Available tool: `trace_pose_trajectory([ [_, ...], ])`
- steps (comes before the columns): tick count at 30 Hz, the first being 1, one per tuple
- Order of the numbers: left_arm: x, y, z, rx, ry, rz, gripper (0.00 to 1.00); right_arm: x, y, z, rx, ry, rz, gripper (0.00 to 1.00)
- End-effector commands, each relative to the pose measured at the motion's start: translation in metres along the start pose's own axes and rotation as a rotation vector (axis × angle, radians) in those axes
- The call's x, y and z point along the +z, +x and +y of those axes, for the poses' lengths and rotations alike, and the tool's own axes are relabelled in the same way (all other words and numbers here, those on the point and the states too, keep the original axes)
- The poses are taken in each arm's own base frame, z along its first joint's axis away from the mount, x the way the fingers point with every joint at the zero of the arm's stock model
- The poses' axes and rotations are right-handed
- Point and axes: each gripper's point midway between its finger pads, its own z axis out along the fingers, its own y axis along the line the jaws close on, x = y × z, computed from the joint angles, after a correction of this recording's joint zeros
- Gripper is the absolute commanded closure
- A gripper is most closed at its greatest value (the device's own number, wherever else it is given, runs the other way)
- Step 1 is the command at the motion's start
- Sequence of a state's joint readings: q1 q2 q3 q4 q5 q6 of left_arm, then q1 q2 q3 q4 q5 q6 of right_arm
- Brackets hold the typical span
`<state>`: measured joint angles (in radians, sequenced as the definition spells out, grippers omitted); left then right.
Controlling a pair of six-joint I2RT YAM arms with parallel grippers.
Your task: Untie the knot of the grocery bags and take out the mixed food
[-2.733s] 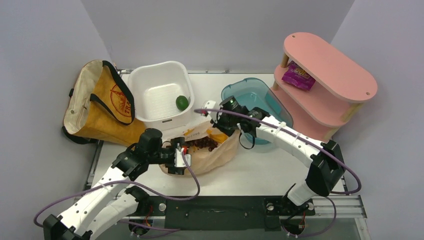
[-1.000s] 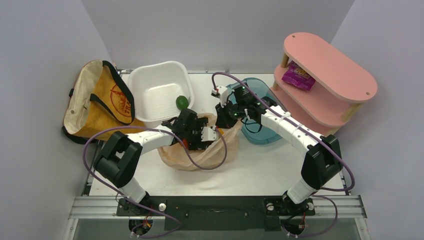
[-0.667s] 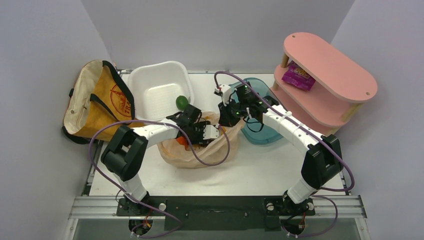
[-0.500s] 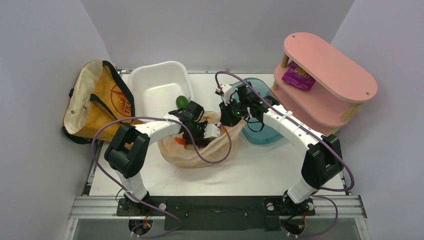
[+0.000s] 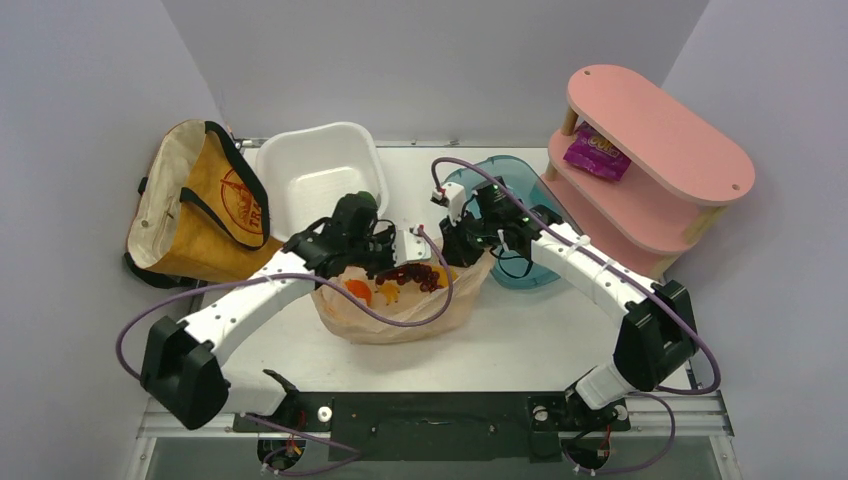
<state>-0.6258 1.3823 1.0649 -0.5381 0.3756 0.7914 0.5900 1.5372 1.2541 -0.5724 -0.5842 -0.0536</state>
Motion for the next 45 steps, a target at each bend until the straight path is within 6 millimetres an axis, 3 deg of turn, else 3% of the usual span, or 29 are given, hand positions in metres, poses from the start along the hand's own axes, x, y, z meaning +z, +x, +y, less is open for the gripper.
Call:
trace_pose_trajectory([
  [1, -0.031, -0.058, 0.018, -0.022, -0.102, -0.215, 1.0, -0.013, -0.022, 0.007, -0.038, 0.022, -0.115, 1.0],
  [4, -0.06, -0.09, 0.02, -0.053, -0.115, -0.309, 1.0, -0.013, -0.024, 0.003, -0.03, 0.048, -0.123, 1.0],
  [6, -0.084, -0.115, 0.033, -0.115, -0.173, -0.384, 1.0, -0.012, -0.024, 0.0, -0.029, 0.057, -0.122, 1.0],
  [10, -0.139, -0.144, 0.089, -0.358, -0.354, -0.505, 1.0, -0.009, -0.016, -0.002, -0.042, 0.053, -0.099, 1.0],
  [12, -0.151, -0.134, 0.118, -0.428, -0.424, -0.481, 1.0, -0.007, -0.008, -0.002, -0.042, 0.045, -0.078, 1.0],
  [16, -0.159, -0.077, 0.174, -0.564, -0.556, -0.396, 1.0, -0.005, 0.001, -0.002, -0.052, 0.042, -0.055, 1.0],
  [17, -0.16, -0.051, 0.191, -0.612, -0.606, -0.36, 1.0, -0.005, 0.0, -0.003, -0.054, 0.043, -0.054, 1.0],
  [20, -0.162, -0.001, 0.224, -0.667, -0.706, -0.279, 1.0, -0.007, -0.004, -0.003, -0.061, 0.046, -0.06, 1.0],
  [25, -0.137, 0.072, 0.257, -0.8, -0.783, -0.129, 0.77, -0.009, -0.011, 0.001, -0.082, 0.029, -0.067, 1.0],
  [26, -0.141, 0.08, 0.263, -0.827, -0.8, -0.125, 0.74, -0.009, -0.011, 0.002, -0.087, 0.027, -0.065, 1.0],
  [29, -0.129, 0.1, 0.268, -0.886, -0.756, -0.113, 0.65, -0.011, -0.014, 0.002, -0.104, 0.027, -0.069, 1.0],
  [31, -0.126, 0.099, 0.265, -0.885, -0.702, -0.143, 0.62, -0.012, -0.014, 0.003, -0.11, 0.027, -0.07, 1.0],
  [36, -0.119, 0.07, 0.238, -0.763, -0.415, -0.27, 0.49, -0.011, -0.014, 0.005, -0.116, 0.012, -0.066, 1.0],
  [37, -0.118, 0.069, 0.235, -0.754, -0.396, -0.27, 0.65, -0.01, -0.014, 0.006, -0.115, 0.007, -0.065, 1.0],
  [39, -0.123, 0.066, 0.234, -0.753, -0.407, -0.286, 0.89, -0.01, -0.014, 0.007, -0.117, 0.003, -0.064, 1.0],
  [40, -0.134, 0.06, 0.234, -0.736, -0.416, -0.316, 0.64, -0.01, -0.015, 0.007, -0.118, 0.002, -0.065, 1.0],
  [42, -0.151, 0.044, 0.232, -0.703, -0.418, -0.399, 0.42, -0.011, -0.017, 0.008, -0.126, 0.004, -0.068, 1.0],
  [45, -0.18, 0.014, 0.227, -0.619, -0.454, -0.533, 0.39, -0.013, -0.019, 0.008, -0.14, 0.008, -0.069, 1.0],
])
